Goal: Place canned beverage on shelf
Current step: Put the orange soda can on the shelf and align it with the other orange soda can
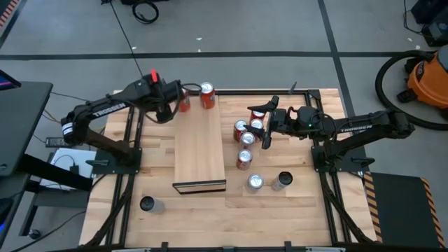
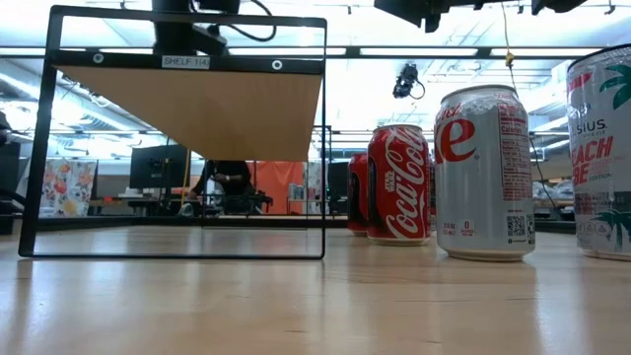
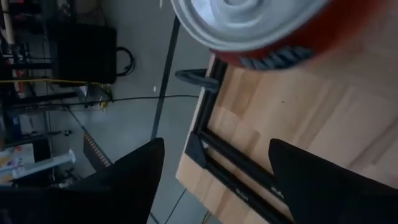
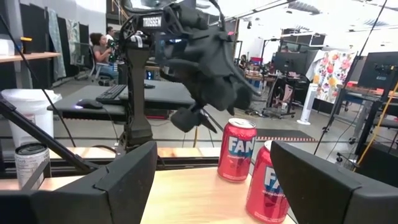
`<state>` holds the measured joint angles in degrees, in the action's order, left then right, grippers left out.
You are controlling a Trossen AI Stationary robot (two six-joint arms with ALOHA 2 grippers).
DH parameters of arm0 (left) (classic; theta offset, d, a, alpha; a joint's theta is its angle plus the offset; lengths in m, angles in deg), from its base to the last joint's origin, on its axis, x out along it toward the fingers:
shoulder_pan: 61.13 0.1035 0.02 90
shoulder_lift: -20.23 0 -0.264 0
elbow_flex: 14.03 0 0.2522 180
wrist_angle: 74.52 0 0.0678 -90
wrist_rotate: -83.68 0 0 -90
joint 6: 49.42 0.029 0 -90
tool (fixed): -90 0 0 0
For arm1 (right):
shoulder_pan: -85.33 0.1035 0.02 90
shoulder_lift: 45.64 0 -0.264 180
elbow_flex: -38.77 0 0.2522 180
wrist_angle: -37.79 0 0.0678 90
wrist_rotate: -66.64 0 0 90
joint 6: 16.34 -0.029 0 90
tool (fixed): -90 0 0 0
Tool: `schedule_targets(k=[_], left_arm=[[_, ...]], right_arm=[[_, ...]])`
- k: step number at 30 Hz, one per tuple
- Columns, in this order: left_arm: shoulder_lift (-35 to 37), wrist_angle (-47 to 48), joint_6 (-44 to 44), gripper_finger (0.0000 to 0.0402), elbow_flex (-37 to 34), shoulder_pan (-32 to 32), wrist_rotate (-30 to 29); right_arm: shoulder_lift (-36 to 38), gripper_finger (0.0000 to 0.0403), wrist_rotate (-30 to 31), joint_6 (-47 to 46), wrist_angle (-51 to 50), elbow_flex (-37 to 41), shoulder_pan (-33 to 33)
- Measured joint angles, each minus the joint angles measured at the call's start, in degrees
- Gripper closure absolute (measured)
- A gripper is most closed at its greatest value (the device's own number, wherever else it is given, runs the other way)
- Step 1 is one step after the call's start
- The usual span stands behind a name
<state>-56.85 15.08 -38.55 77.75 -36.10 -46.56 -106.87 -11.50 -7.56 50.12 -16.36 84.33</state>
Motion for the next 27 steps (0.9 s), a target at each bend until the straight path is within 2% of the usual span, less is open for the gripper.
schedule_targets(k=[9, 17, 27], left_arm=[[1.65, -6.73, 3.89, 0.0114, -0.70, 8.04, 11.13], [2.30, -9.93, 4.61, 0.0114, -0.68, 10.59, 16.45], [2.25, -11.86, 4.77, 0.0114, -0.68, 10.54, 17.51]], right_arm=[[0.00, 0.0080, -0.12, 0.39, -0.24, -0.01, 0.17], [-0.01, 0.0080, -0.11, 0.42, -0.10, -0.01, 0.17], [0.00, 0.0080, -0.11, 0.42, -0.10, -0.01, 0.17]])
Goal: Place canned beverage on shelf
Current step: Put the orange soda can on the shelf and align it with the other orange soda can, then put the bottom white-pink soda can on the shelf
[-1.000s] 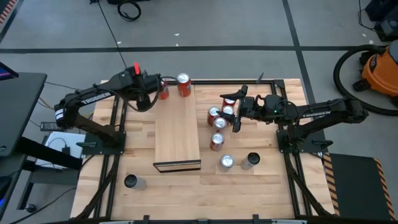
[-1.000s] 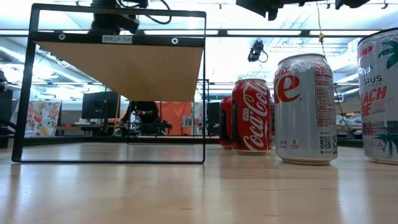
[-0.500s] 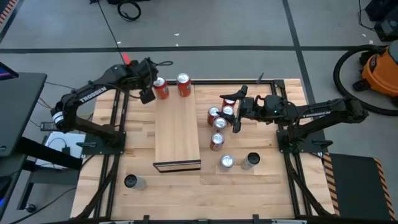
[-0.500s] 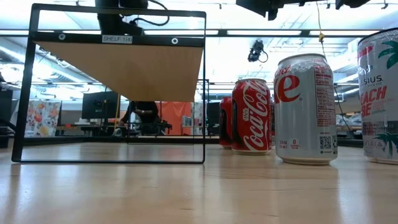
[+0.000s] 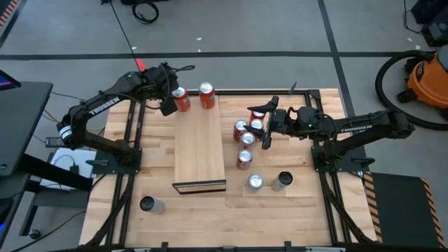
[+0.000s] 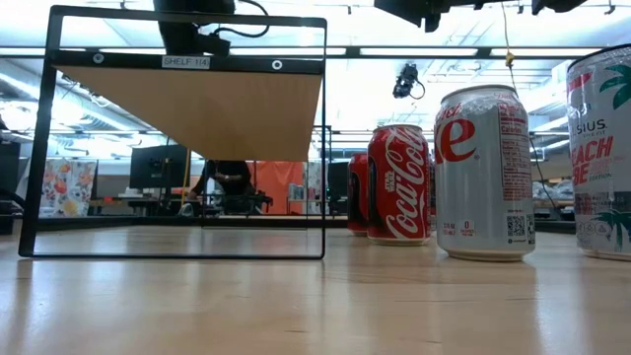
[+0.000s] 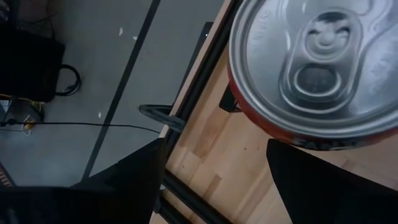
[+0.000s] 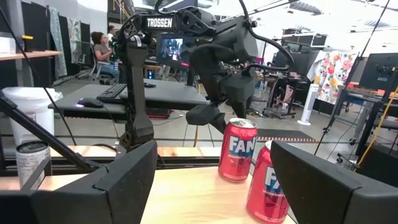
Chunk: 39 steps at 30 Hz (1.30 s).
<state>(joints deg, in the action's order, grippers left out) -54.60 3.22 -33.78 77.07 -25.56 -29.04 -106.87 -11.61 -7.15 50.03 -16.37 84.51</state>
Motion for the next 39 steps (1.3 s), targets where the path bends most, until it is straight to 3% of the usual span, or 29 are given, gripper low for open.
schedule_targets(k=[23, 31, 34, 37, 39], left_arm=[[-0.15, -1.40, -0.81, 0.0114, 0.00, 0.00, 2.66], [3.31, 9.29, -2.98, 0.0114, 0.11, -3.44, 2.57], [4.96, 19.04, -10.55, 0.0114, 0.11, -6.60, 7.51], [6.04, 26.51, -19.53, 0.0114, 0.11, -10.75, 17.39], [6.62, 25.66, -26.58, 0.0114, 0.10, -14.75, 25.63]], right_arm=[[0.00, 0.0080, 0.01, 0.00, 0.02, 0.00, 0.00], [0.00, 0.0080, 0.02, 0.04, 0.02, 0.00, -0.03], [0.00, 0.0080, 0.02, 0.02, 0.02, 0.00, -0.17], [-0.01, 0.0080, 0.04, -0.01, 0.09, 0.00, -0.17], [0.00, 0.0080, 0.03, -0.27, 0.07, 0.00, -0.17]])
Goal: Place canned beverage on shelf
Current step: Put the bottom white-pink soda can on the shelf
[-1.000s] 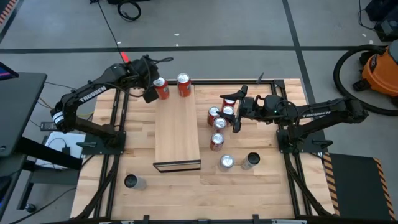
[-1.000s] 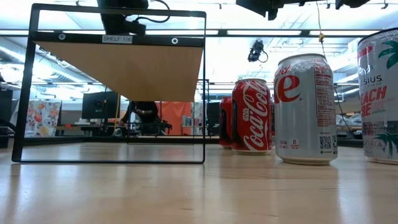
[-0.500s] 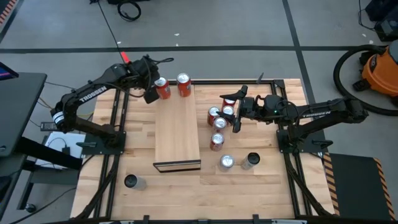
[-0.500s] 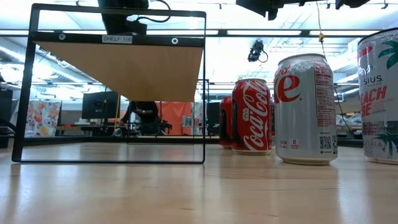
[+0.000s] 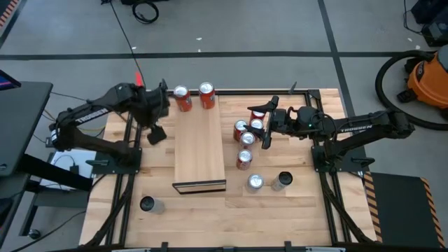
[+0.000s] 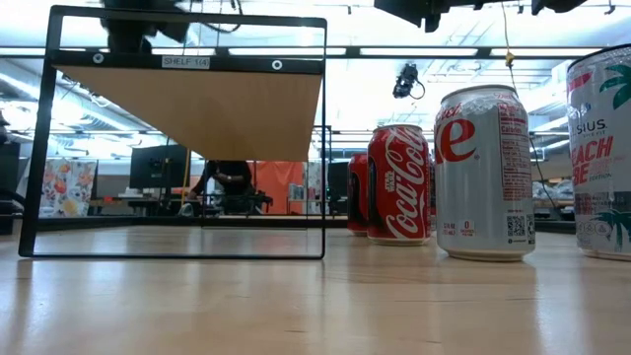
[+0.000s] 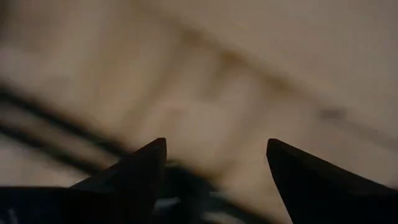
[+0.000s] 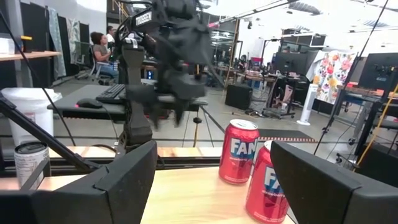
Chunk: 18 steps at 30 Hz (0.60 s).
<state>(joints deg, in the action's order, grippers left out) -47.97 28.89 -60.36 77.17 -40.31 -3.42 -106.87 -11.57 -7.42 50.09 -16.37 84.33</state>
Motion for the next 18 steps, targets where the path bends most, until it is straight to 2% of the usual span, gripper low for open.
schedule_targets(k=[2, 4, 10, 16, 18], left_arm=[[1.09, -0.57, -6.18, 0.0114, 0.01, -5.08, 6.13], [1.29, 0.88, -11.42, 0.0114, 0.10, -11.75, 7.59], [1.15, 0.51, -23.87, 0.0114, -0.06, -29.76, 6.19], [0.23, -2.04, -36.69, 0.0114, -0.06, -44.62, -0.80], [-0.71, -4.10, -40.64, 0.0114, -0.06, -48.87, -1.32]], right_arm=[[0.00, 0.0080, 0.01, -0.15, 0.02, 0.00, 0.02], [0.00, 0.0080, 0.01, -0.14, -0.16, 0.00, 0.08], [0.00, 0.0080, 0.03, 1.58, 0.21, 0.02, 0.00], [0.00, 0.0080, 0.32, 2.86, -0.07, 0.02, -1.38], [0.00, 0.0080, 0.31, 1.98, 0.04, 0.02, -1.55]])
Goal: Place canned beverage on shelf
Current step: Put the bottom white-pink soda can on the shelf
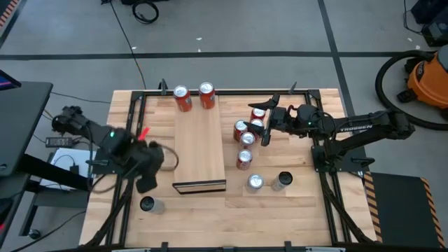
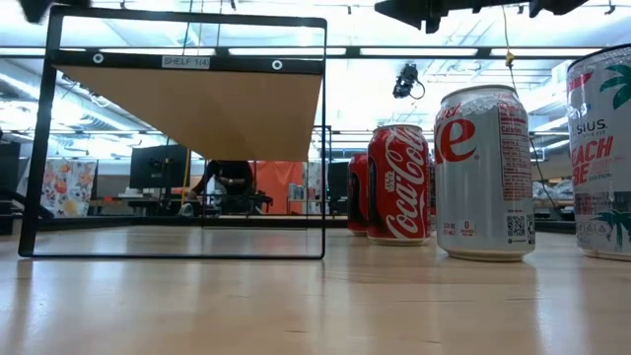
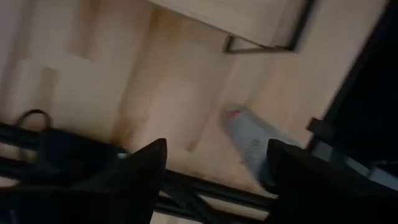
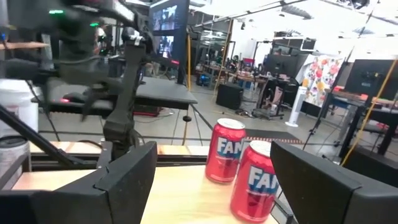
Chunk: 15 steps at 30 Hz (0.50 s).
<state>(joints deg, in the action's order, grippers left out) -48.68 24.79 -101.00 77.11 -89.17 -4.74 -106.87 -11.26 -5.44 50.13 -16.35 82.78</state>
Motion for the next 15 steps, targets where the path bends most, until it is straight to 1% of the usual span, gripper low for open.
schedule_targets(k=[3, 6, 10, 15], left_arm=[[-2.43, -2.75, -3.49, 0.0114, 0.02, -4.40, -0.32], [-5.89, -3.48, -4.39, 0.0121, 0.00, -8.40, -0.45], [-9.56, -4.53, -5.88, 0.0143, 0.00, -13.30, -0.32], [-11.13, -9.53, -13.30, 0.0173, 0.00, -16.96, -0.85]], right_arm=[[0.00, 0.0080, -0.08, -0.31, 0.14, 0.00, 0.04], [-0.16, 0.0080, -0.15, -0.26, 2.49, 0.00, 0.04], [-0.55, 0.0080, -0.21, 0.07, 4.11, 0.00, -0.13], [-0.66, 0.0080, -2.97, -0.42, 4.33, 0.00, -0.63]])
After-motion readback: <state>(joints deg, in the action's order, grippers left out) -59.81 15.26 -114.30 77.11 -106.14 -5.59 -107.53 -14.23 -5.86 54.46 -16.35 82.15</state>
